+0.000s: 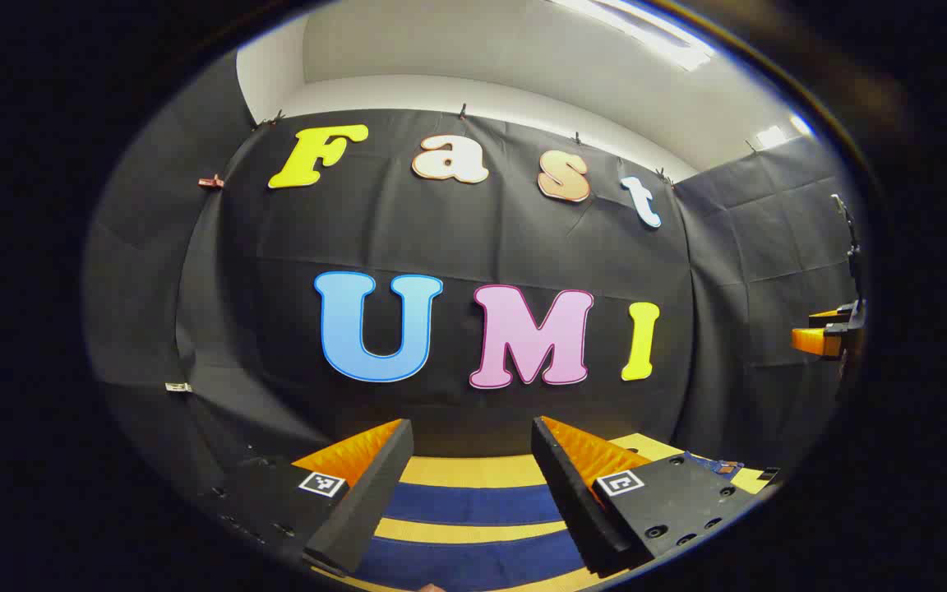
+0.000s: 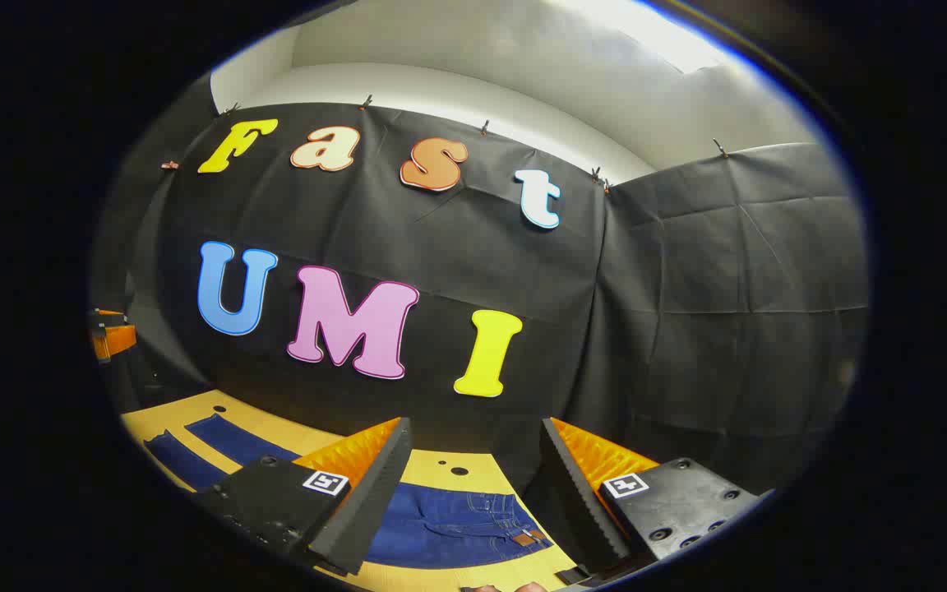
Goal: Grasp the waist and the cuffs of the jeans and fold them to make the two legs overlap; first hold the waist and fold one-third of the jeans toward the cuffs, then hold the cuffs and fold the remaining one-third in the same direction to finish folding.
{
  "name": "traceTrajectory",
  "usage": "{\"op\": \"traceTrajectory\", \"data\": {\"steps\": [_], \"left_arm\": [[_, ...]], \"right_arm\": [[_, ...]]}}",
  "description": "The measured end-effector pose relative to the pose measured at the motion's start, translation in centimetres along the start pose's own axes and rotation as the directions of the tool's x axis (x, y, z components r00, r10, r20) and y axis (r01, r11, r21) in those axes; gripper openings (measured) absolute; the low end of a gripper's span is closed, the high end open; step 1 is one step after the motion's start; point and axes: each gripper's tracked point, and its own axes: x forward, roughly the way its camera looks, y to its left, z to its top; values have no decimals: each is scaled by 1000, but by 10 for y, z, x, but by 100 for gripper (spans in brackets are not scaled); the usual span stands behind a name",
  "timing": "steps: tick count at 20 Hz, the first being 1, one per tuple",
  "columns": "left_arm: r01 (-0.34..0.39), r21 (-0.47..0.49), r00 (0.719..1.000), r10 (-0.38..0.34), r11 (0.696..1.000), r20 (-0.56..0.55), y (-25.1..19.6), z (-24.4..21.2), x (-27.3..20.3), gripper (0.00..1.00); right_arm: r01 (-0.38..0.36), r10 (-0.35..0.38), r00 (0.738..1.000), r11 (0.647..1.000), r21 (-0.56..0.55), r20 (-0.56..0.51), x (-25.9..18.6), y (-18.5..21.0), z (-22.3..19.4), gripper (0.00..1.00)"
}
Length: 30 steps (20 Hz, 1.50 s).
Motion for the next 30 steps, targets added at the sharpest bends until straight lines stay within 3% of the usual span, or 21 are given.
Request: {"op": "traceTrajectory", "data": {"steps": [17,23,27,30], "left_arm": [[-33,16,999,33,999,-25,18,-11,-8,95],[30,113,990,-13,993,-143,39,-63,-20,95],[139,205,955,-77,969,-285,62,-127,-28,95],[269,307,889,-112,913,-445,80,-197,-33,97]], "right_arm": [[-49,48,999,999,-13,-19,10,24,-11,96],[-105,85,989,981,-164,-125,11,22,-65,96],[-161,99,970,947,-278,-223,14,16,-115,96],[-226,95,938,897,-379,-334,20,10,-172,96]]}}
